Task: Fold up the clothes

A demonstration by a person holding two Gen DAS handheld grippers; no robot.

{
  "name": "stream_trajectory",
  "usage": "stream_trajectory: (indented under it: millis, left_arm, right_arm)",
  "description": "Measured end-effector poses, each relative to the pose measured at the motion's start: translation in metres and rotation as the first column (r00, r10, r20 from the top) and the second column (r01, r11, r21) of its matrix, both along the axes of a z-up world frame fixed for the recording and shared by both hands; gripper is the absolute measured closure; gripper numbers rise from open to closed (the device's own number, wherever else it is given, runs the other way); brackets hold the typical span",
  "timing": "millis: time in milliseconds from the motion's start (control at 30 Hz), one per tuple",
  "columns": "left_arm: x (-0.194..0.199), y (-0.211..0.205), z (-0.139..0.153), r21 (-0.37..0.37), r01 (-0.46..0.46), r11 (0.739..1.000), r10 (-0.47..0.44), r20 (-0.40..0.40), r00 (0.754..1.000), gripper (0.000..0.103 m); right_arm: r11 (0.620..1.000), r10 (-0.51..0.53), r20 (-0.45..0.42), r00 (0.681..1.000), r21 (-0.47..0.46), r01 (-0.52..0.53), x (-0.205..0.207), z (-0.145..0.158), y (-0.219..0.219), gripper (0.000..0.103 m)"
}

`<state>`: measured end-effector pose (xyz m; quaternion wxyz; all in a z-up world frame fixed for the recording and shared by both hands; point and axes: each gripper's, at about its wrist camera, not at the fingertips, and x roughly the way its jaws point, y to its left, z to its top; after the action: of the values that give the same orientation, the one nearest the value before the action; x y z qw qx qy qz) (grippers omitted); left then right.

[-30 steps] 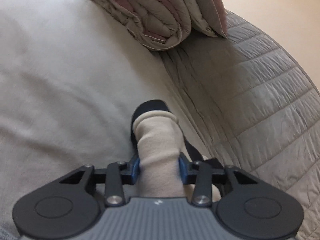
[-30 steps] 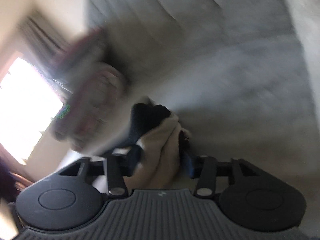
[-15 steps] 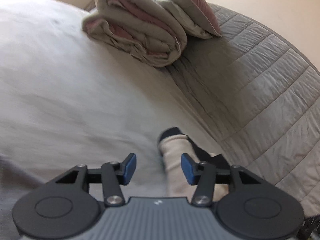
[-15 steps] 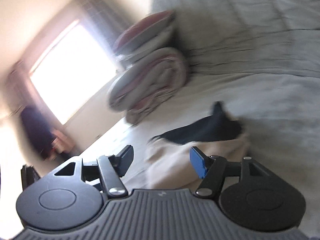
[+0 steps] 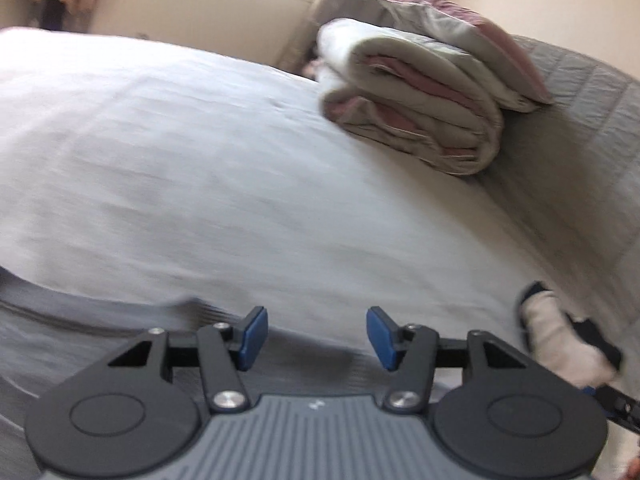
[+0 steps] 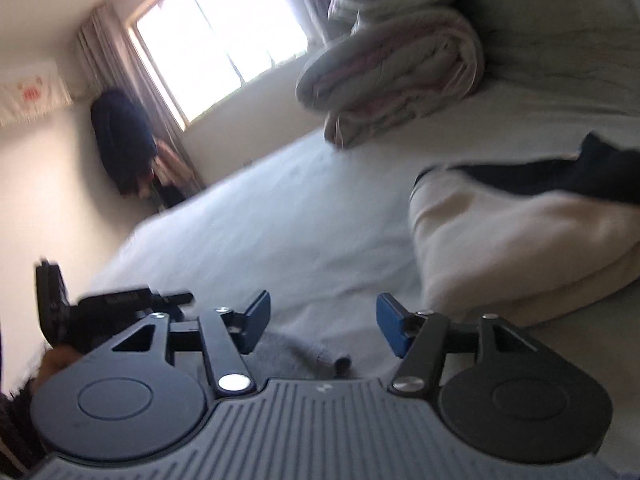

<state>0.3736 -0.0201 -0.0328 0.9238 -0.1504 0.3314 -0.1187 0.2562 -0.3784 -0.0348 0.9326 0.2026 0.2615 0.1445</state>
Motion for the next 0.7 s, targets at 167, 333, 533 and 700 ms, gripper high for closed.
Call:
stream_trajectory:
  millis: [167,333,533,700]
  left_arm:
    - [0.007,0.018,-0.008,0.054,-0.039,0.998,0.04,-0.005,0.999,0.047]
    - [0.016,0.023,-0.019,0.083,-0.06,0.995,0.059,0.016,0.998,0.049]
    - [0.015,0.031,-0.03,0.025,-0.073,0.997,0.072,0.045,0.996,0.069]
    - [0.01,0.026,-0.032,0.039,-0.039,0.998,0.036,0.081,0.996,0.102]
  right_arm:
    - [0.99,-0.024,-0.069,0.997,-0.137,0.014,0.013,-0.018,0.026,0.043]
    - [0.981,-0.042,-0.089,0.995,-0.192,0.025,0.021,-0.039,0.036,0.052]
    - [0.964,-0.031,-0.041,0.999,-0.266,0.019,0.023,-0.045,0.048,0.093]
    - [0.962,-0.079,0.093,0.993,-0.254,0.1,0.015,-0.033,0.041,0.1]
